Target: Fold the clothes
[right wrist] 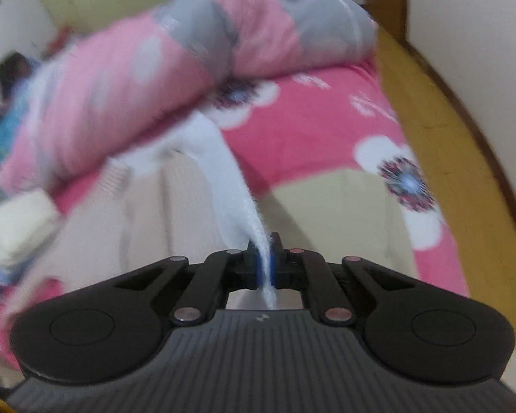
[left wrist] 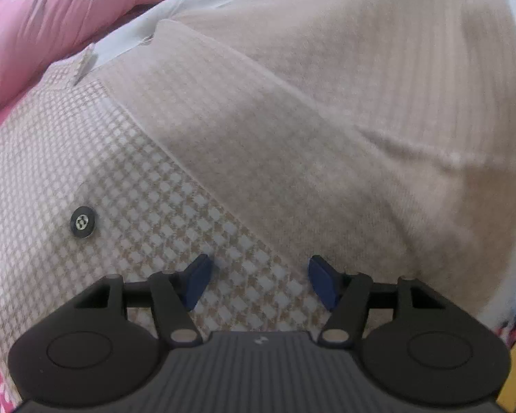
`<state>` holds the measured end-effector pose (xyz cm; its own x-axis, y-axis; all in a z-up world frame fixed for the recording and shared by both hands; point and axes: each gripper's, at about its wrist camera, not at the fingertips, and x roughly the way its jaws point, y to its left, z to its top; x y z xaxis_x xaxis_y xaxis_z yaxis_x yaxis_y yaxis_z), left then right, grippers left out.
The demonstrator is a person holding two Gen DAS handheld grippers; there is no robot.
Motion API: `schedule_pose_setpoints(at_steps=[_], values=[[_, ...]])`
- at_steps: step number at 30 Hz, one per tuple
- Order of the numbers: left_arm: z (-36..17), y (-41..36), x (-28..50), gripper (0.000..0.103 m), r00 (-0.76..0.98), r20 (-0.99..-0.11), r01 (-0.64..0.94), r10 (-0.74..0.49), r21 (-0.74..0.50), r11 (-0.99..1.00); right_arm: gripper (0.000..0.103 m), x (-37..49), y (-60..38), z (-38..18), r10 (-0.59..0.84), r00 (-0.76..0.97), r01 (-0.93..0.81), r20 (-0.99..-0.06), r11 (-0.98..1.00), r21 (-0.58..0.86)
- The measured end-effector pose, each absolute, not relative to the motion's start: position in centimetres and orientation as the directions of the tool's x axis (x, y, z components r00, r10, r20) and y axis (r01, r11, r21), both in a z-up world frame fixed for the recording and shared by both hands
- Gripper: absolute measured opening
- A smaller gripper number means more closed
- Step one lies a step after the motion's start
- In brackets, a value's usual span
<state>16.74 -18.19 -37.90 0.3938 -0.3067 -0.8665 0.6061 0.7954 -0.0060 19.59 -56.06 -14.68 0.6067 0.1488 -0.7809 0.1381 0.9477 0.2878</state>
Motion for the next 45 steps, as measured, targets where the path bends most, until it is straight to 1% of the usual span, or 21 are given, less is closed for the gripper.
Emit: schedule_pose_setpoints(at_steps=[6,11,14,18,20,22,23,26,29,31,33,35,37,38,39,40,41,43,45], values=[[-38.4,-17.6,16.9,0.068,0.395,-0.855,0.587,-0.336,-0.046,0.808,0.003,20.2,-52.1,-13.6,0.275,0.61,0.061,-0.744,0.919,0.39],[-38.3,-16.5,16.8,0.068,0.397,-0.833,0.597,-0.385,-0.084,0.798,0.003,20.7,-48.8,-12.8,0.376,0.603,-0.002,-0.703,0.883,0.47],[-37.4,-14.1,17.6,0.068,0.375,-0.811,0.545,-0.449,-0.199,0.815,0.003,21.0,-46.8,-12.3,0.434,0.596,-0.04,-0.675,0.856,0.515],[-35.8,-8.1,19.1,0.067,0.356,-0.785,0.365,-0.506,-0.382,0.849,0.003,20.8,-39.4,-12.0,0.578,0.505,-0.229,-0.641,0.806,0.546],[-35.5,-4.3,19.9,0.066,0.325,-0.777,0.253,-0.539,-0.478,0.841,0.003,20.5,-34.7,-13.5,0.637,0.412,-0.316,-0.651,0.77,0.554],[-35.4,-0.5,20.6,0.066,0.308,-0.765,0.144,-0.566,-0.55,0.822,0.003,19.7,-30.3,-16.3,0.657,0.315,-0.374,-0.685,0.749,0.547],[-35.4,1.2,20.9,0.066,0.304,-0.764,0.103,-0.569,-0.567,0.817,0.003,19.1,-28.0,-18.2,0.648,0.268,-0.402,-0.713,0.747,0.529],[-35.6,4.8,21.4,0.066,0.293,-0.789,0.058,-0.54,-0.55,0.833,0.004,16.8,-21.6,-24.8,0.526,0.167,-0.529,-0.834,0.761,0.375],[-36.1,6.3,21.6,0.066,0.261,-0.799,0.084,-0.541,-0.539,0.838,0.006,14.6,-17.3,-31.0,0.387,0.146,-0.628,-0.91,0.747,0.217],[-36.5,6.1,21.7,0.066,0.216,-0.779,0.093,-0.589,-0.584,0.806,0.009,13.2,-14.5,-35.1,0.287,0.144,-0.688,-0.947,0.717,0.112],[-36.7,5.4,21.7,0.067,0.174,-0.757,0.127,-0.629,-0.617,0.777,0.012,13.1,-13.6,-36.8,0.266,0.143,-0.648,-0.953,0.754,0.113],[-36.8,4.4,21.7,0.068,0.134,-0.74,0.166,-0.659,-0.639,0.751,0.017,13.1,-13.5,-37.0,0.263,0.146,-0.609,-0.954,0.784,0.122],[-37.2,3.1,21.9,0.068,0.098,-0.732,0.2,-0.674,-0.649,0.734,0.029,13.2,-13.8,-36.6,0.275,0.131,-0.568,-0.953,0.808,0.155],[-37.3,2.5,21.9,0.068,0.087,-0.734,0.218,-0.674,-0.646,0.732,0.032,13.2,-14.0,-36.4,0.279,0.115,-0.547,-0.953,0.819,0.174],[-37.5,1.8,22.1,0.068,0.081,-0.745,0.241,-0.662,-0.63,0.738,0.039,12.8,-14.2,-36.1,0.284,0.098,-0.535,-0.954,0.823,0.19],[-37.6,1.2,22.3,0.067,0.075,-0.756,0.263,-0.65,-0.614,0.745,0.041,12.6,-14.6,-35.8,0.287,0.086,-0.522,-0.954,0.829,0.203],[-37.7,0.7,22.5,0.066,0.074,-0.764,0.28,-0.64,-0.6,0.749,0.041,12.4,-14.9,-35.4,0.29,0.073,-0.508,-0.954,0.834,0.214],[-37.8,0.3,22.8,0.066,0.08,-0.772,0.298,-0.63,-0.585,0.754,0.041,12.4,-16.9,-33.9,0.323,0.065,-0.421,-0.944,0.867,0.267],[-37.9,0.1,23.0,0.065,0.087,-0.775,0.3,-0.626,-0.579,0.758,0.042,12.9,-20.3,-32.2,0.355,0.101,-0.311,-0.93,0.899,0.309]])
